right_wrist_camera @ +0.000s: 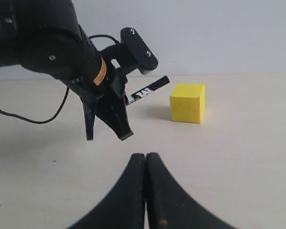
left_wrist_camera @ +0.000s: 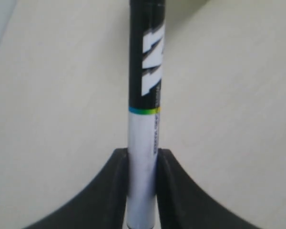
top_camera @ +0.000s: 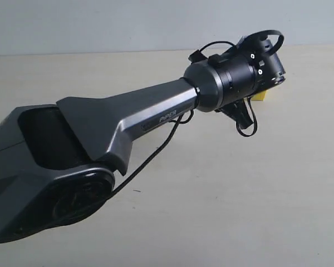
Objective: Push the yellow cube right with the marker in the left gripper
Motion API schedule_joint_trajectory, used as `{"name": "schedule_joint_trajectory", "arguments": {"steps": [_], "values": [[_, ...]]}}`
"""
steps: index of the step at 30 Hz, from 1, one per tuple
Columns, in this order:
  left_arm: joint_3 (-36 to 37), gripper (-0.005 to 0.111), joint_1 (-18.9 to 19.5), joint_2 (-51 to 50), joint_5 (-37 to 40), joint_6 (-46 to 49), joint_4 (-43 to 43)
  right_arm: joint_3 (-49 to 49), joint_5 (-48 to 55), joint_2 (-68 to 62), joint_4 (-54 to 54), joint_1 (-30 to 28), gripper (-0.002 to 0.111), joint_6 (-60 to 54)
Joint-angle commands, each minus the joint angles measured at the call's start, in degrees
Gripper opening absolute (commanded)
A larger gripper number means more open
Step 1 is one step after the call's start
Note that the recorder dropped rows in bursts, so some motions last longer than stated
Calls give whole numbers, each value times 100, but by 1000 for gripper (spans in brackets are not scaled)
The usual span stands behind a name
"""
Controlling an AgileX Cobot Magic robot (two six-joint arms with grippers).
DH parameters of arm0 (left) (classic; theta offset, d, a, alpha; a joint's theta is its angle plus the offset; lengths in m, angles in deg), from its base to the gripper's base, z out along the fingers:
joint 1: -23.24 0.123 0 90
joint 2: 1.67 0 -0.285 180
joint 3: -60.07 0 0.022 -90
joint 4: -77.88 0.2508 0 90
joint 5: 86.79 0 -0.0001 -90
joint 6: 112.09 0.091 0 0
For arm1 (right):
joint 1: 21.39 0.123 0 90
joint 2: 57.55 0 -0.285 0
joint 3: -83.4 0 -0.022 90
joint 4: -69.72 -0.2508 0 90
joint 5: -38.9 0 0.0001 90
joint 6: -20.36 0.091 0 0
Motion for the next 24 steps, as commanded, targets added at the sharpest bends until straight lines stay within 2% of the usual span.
{"name": "schedule_joint_trajectory", "arguments": {"steps": [1, 5, 8, 13, 16, 24], "values": [[538, 0, 37, 504, 123, -439, -769, -25, -39, 30, -35, 7, 0, -8], [1601, 0, -41, 1021, 123, -1038, -865, -25, -39, 30, -35, 7, 0, -8], [2320, 0, -29, 1396, 123, -1524, -530, -25, -39, 30, -35, 7, 0, -8], [3634, 0, -29, 2105, 123, -2785, -286, -25, -39, 30, -35, 7, 0, -8], [4073, 0, -29, 2456, 123, -3564, -642, -25, -39, 30, -35, 7, 0, -8], [4227, 0, 215, 2697, 16, -4076, -2143, -25, -39, 30, -35, 7, 0, -8]]}}
